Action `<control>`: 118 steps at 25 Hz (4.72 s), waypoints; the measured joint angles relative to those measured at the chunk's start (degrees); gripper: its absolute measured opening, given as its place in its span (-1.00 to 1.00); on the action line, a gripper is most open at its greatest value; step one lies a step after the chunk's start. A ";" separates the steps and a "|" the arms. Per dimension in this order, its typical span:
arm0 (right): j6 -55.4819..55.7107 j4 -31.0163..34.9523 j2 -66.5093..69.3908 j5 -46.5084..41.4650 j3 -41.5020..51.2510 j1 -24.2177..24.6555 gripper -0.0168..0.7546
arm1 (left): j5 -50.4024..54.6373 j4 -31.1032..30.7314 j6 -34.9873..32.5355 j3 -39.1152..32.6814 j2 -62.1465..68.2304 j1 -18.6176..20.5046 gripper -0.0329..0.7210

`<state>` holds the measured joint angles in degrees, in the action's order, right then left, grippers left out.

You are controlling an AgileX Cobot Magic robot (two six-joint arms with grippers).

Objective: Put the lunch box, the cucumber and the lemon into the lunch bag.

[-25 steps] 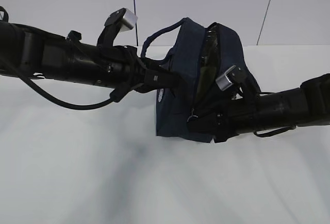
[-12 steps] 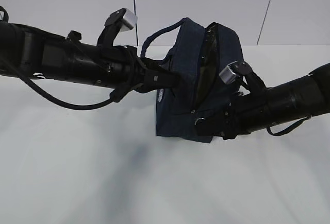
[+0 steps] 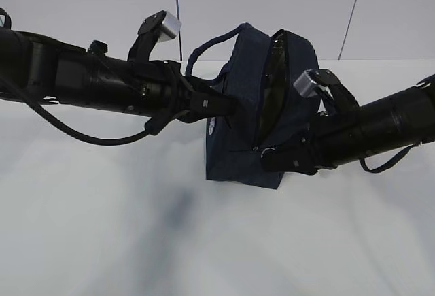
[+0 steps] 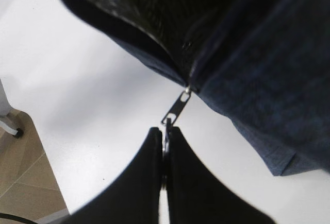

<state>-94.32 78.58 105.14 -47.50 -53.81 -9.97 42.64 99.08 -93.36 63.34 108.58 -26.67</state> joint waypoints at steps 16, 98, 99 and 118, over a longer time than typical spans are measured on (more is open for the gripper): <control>6.18 -2.31 -5.46 0.25 -3.93 0.00 -0.96 | -0.32 0.35 0.00 0.00 0.00 0.00 -0.94; 60.47 -31.63 31.94 -4.68 -76.28 2.26 -0.96 | -10.53 -5.24 0.10 -2.40 0.00 -1.16 -0.94; 60.55 -31.74 31.94 -5.48 -77.24 2.40 -0.96 | -11.36 -5.24 0.10 -2.40 0.00 -1.16 -0.94; 72.51 -36.67 34.54 -6.10 -86.14 2.32 -0.96 | -15.77 -4.93 0.10 -2.40 0.00 -1.16 -0.94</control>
<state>-21.81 41.91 139.68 -53.61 -139.95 -7.65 26.87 94.15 -93.26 60.94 108.58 -27.83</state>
